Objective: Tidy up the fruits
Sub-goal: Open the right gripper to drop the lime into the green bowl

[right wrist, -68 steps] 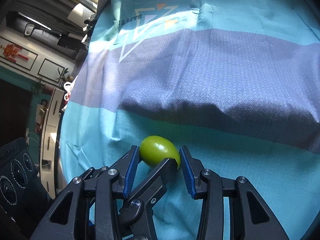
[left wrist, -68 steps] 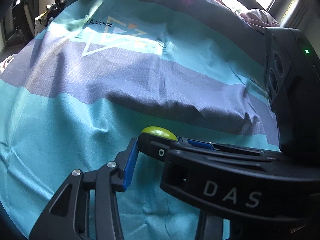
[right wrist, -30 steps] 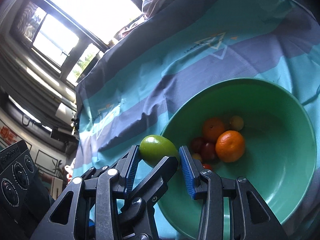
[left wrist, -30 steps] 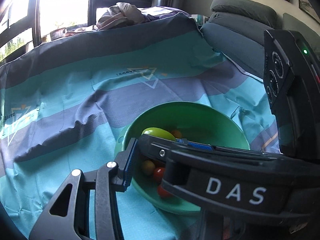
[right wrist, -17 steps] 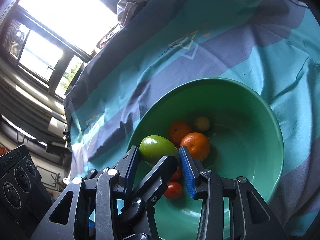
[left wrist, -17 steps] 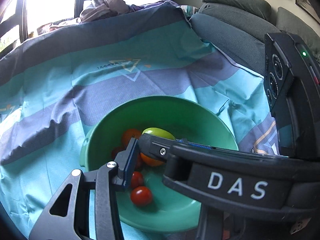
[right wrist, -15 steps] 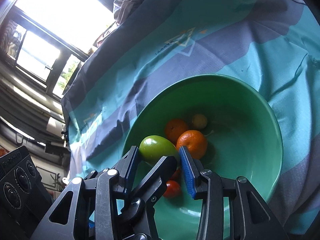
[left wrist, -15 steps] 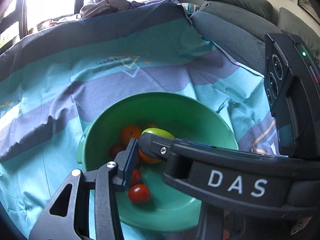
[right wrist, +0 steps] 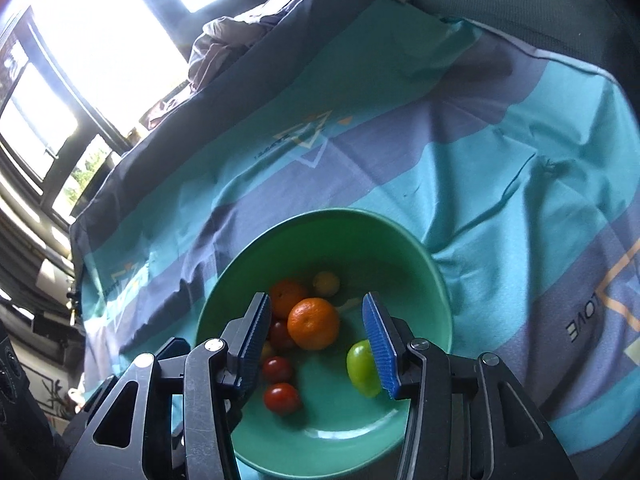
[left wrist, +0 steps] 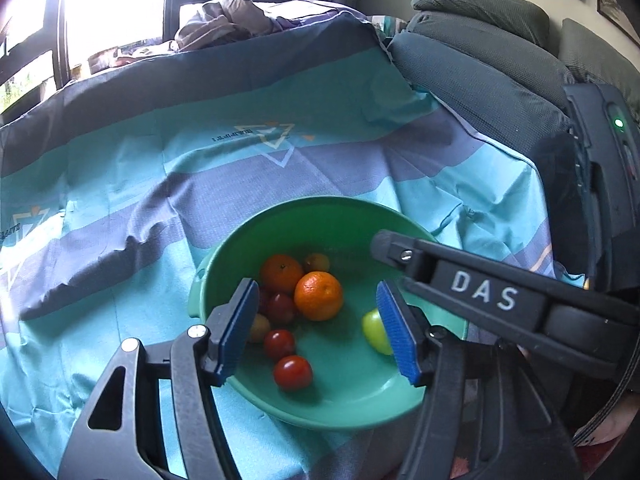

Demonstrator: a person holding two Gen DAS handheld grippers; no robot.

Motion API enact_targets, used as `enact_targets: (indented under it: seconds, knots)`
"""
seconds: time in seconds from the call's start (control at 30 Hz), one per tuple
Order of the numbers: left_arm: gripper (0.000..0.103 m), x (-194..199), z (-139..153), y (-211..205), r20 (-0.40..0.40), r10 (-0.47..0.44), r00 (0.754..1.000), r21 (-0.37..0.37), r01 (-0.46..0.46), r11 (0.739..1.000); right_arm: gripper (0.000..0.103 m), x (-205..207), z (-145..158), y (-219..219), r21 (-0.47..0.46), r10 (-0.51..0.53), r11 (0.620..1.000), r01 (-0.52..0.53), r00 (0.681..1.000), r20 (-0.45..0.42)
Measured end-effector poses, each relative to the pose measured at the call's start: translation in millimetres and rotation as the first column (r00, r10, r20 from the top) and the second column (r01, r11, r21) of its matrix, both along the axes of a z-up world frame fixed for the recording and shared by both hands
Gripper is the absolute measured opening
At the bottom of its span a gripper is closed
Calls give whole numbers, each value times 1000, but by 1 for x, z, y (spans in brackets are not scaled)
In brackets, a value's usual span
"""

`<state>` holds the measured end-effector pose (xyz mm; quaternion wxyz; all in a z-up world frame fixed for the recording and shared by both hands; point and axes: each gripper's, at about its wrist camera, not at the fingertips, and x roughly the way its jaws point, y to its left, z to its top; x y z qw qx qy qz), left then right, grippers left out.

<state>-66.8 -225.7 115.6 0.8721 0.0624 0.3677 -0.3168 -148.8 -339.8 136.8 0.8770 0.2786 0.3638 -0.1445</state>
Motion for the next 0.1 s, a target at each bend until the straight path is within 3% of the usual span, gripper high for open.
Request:
enact_targets:
  seconds: [0.1]
  knots:
    - [62,1,1,4,0,15,1000,-6,-15,1000,49,-5,6,-1,-33,-24,999,24,1000,9]
